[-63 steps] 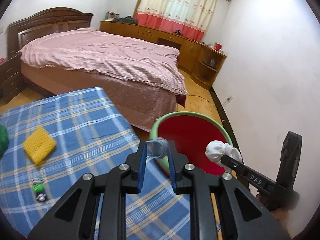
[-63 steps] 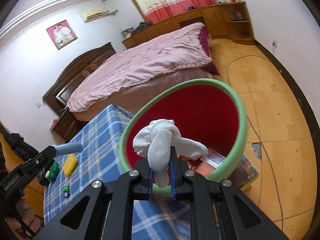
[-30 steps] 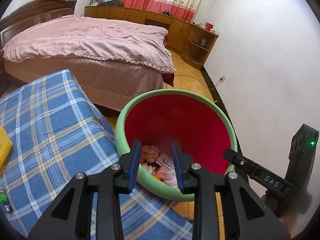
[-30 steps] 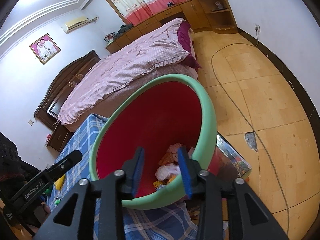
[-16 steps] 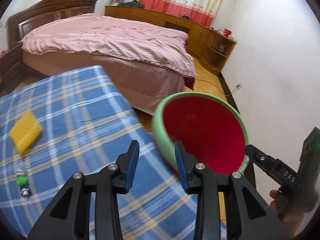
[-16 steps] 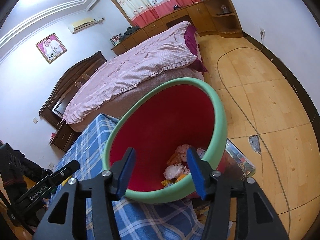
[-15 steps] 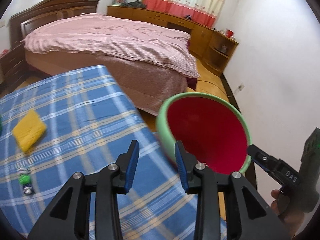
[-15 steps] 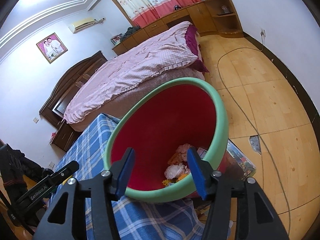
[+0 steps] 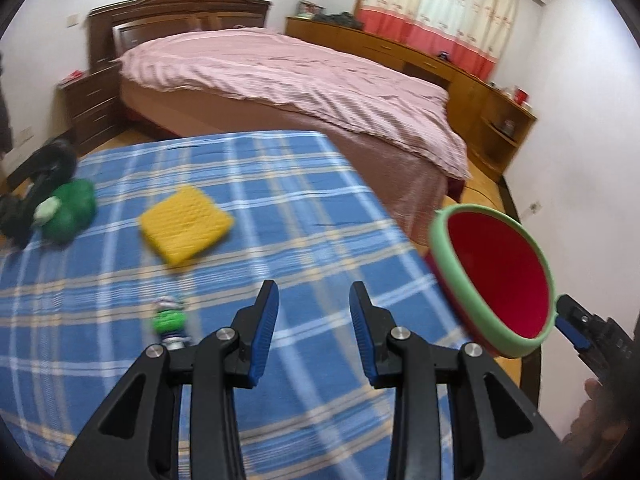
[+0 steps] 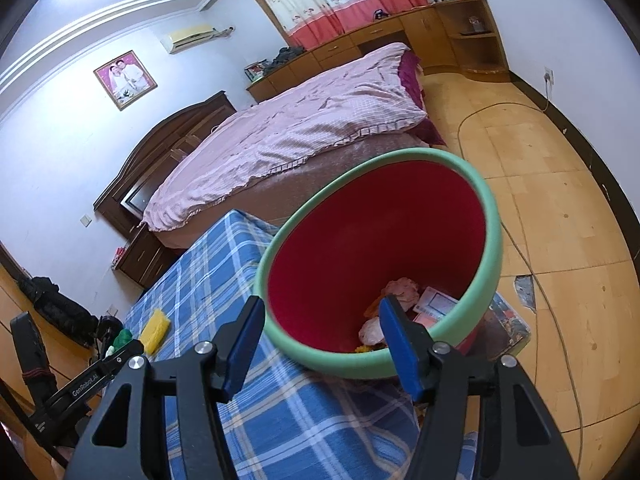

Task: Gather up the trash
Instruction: 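Move both grippers back toward the table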

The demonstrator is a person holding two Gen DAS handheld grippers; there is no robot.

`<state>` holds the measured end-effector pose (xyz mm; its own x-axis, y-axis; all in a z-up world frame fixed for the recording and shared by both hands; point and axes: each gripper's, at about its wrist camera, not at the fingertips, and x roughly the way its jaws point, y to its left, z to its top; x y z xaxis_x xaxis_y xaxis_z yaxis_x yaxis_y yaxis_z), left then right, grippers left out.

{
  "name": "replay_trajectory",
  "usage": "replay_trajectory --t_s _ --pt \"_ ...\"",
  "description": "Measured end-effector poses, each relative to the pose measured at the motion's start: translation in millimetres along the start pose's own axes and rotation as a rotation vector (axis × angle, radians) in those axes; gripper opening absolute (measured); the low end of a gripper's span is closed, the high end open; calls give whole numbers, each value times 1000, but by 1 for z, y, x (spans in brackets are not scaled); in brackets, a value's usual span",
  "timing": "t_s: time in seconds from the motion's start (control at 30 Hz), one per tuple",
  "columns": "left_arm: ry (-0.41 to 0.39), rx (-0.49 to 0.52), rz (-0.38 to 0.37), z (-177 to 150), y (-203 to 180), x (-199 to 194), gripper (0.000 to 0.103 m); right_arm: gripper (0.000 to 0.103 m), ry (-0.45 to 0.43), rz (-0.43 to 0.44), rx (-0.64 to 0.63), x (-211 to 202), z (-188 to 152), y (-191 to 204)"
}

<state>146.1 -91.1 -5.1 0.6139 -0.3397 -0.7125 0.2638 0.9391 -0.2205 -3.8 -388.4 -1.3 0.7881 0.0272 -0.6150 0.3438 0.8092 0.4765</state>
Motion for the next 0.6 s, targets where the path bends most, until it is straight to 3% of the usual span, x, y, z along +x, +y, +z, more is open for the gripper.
replay_trajectory --t_s 0.33,0.6 --pt "35 -94 114 -8 54 3 37 64 31 2 -20 6 -9 18" --pt "93 -127 160 -19 75 20 37 64 57 -9 -27 16 -12 24"
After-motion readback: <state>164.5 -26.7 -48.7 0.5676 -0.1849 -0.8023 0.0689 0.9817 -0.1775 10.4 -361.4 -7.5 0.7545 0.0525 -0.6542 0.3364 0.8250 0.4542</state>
